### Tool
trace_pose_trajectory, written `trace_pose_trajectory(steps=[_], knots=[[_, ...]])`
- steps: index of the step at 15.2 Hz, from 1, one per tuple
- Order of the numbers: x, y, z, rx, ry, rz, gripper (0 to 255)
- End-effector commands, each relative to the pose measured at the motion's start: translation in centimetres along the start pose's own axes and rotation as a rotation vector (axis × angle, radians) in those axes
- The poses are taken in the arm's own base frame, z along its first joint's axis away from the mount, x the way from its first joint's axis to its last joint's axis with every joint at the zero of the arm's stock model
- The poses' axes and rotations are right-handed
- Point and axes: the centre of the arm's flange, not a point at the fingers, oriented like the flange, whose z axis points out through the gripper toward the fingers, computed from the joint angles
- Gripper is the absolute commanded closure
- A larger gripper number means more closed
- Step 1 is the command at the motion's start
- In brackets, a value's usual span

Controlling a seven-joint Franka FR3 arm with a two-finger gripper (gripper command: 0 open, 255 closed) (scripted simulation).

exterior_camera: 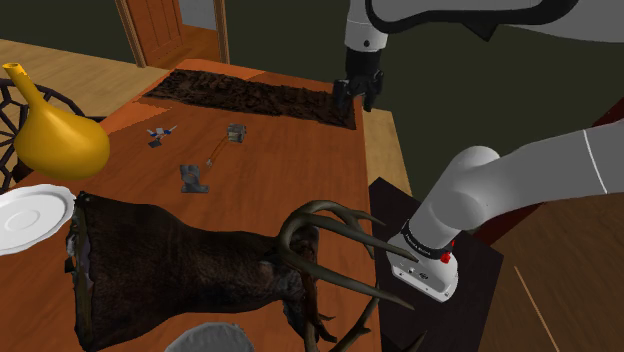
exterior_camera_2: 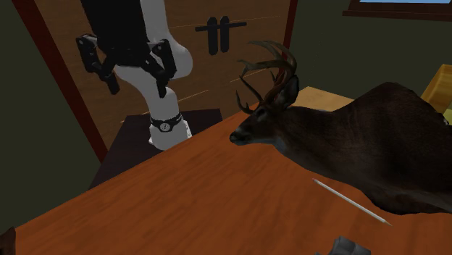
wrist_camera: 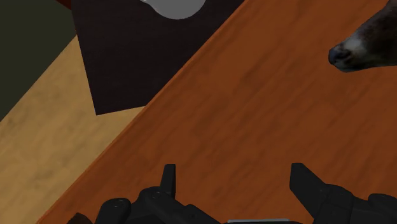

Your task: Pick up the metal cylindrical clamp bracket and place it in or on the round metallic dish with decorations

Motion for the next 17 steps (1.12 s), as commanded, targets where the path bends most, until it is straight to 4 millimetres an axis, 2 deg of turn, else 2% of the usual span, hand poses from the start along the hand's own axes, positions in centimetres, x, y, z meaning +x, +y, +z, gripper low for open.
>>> trace_pose_trajectory(steps=[1, 17], knots=[[1.2, -2.7, 0.9, 0.006, 0.008, 0.002, 0], [9.4, -20.3, 6.6, 0.041, 0.064, 0.014, 0]])
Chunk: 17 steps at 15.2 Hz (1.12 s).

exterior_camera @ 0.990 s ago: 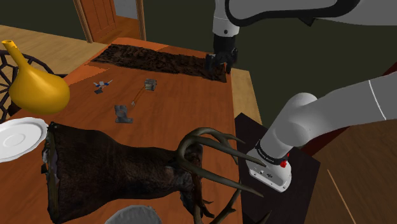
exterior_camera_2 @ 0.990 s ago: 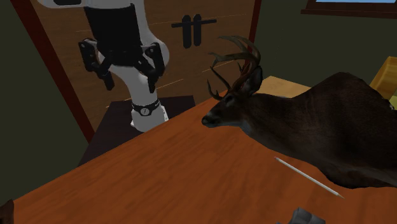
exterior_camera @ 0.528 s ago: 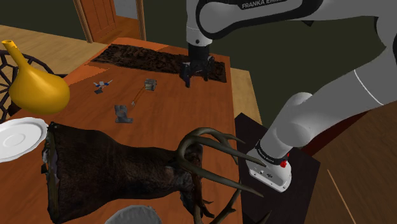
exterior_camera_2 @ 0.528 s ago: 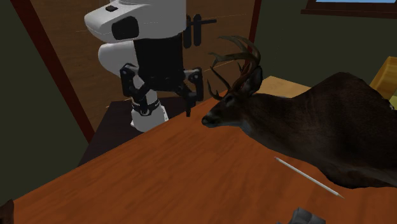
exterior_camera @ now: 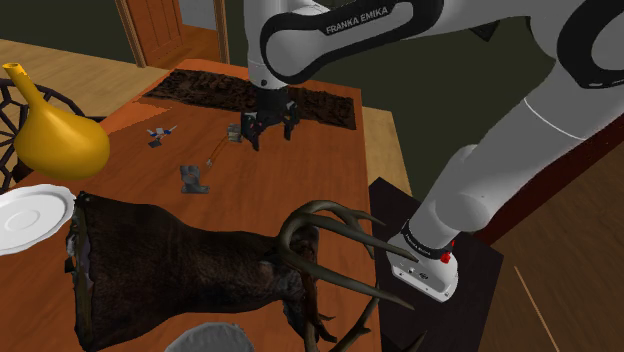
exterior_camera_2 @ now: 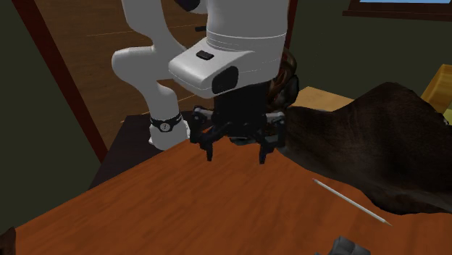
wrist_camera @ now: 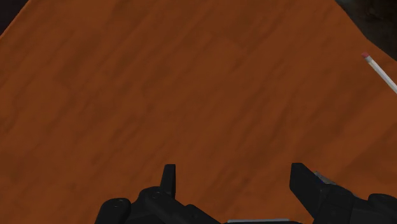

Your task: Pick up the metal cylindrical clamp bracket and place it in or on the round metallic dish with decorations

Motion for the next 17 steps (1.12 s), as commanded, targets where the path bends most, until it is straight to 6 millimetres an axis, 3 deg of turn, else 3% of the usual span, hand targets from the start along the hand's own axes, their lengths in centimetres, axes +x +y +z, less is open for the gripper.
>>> trace_pose_trajectory(steps=[1, 16, 17], knots=[[1.2, -2.2, 0.9, 0.006, 0.008, 0.002, 0], [8.9, -18.8, 6.3, 0.039, 0.061, 0.013, 0], [8.9, -18.8, 6.3, 0.039, 0.061, 0.013, 0]])
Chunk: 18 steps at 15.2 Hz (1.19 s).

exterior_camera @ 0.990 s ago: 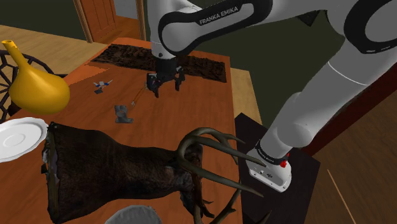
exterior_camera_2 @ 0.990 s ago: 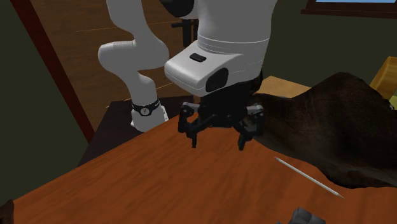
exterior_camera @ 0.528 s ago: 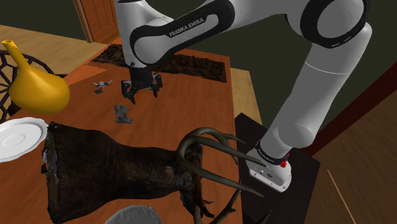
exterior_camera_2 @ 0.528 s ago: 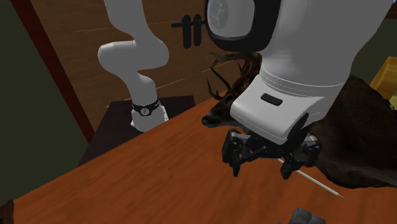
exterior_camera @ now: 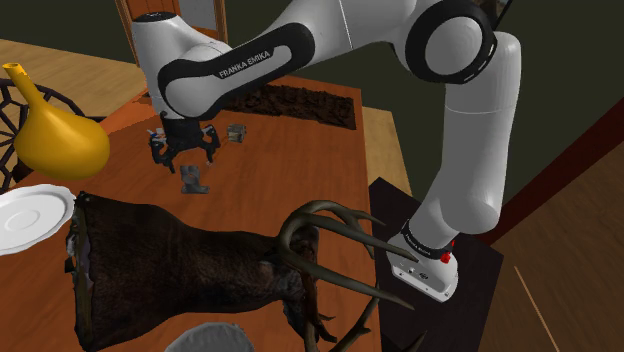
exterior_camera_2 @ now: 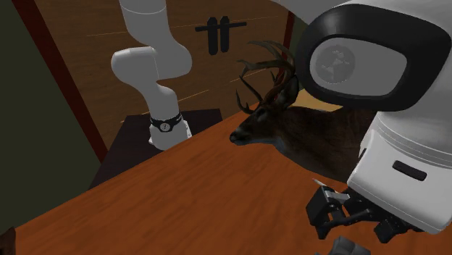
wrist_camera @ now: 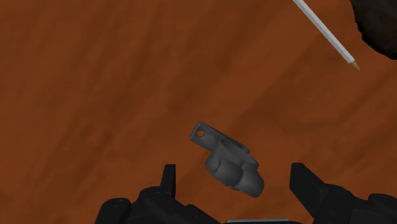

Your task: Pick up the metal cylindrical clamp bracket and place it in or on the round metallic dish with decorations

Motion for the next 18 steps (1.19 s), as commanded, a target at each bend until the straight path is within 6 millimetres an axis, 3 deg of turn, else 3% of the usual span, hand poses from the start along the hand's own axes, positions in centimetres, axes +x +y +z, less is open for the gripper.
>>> trace_pose_trajectory(steps=[1, 7, 15, 16, 18], knots=[[0.4, -0.6, 0.7, 0.001, 0.003, 0.001, 0], [0.4, -0.6, 4.2, 0.001, 0.003, 0.001, 0], [0.4, -0.6, 4.2, 0.001, 0.003, 0.001, 0], [0.4, -0.6, 4.2, 0.001, 0.003, 0.001, 255], [0.4, -0.6, 4.2, 0.001, 0.003, 0.001, 255]])
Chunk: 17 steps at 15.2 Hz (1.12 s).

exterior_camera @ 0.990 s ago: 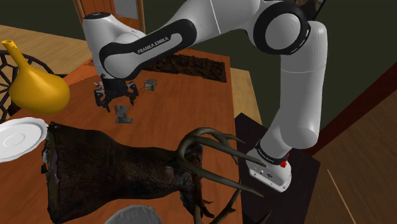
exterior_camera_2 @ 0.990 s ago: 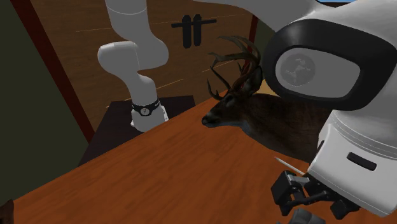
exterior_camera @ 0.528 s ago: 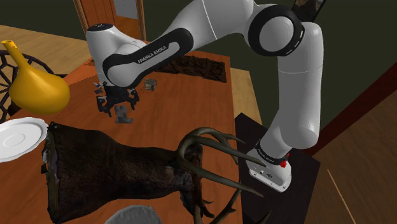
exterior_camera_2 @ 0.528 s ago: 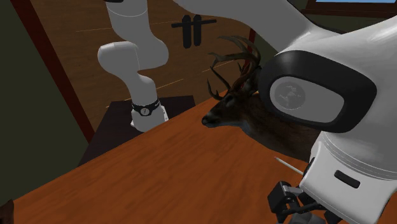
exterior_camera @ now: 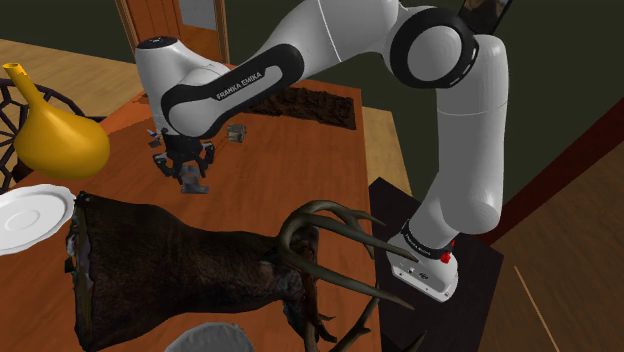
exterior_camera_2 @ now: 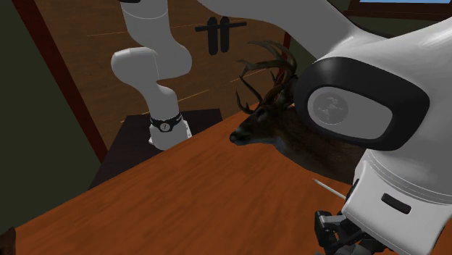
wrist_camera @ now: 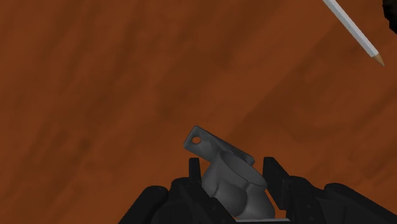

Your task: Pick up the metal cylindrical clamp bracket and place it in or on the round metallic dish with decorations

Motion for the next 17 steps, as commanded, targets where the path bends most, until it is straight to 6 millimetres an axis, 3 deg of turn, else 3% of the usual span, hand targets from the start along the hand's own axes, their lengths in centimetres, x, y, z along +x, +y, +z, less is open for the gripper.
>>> trace_pose_trajectory(steps=[1, 7, 17], knots=[[0.0, 0.0, 0.1, -0.002, -0.002, 0.0, 255], [0.0, 0.0, 0.1, -0.002, -0.002, 0.0, 255], [0.0, 0.0, -5.1, -0.002, -0.002, 0.0, 255]])
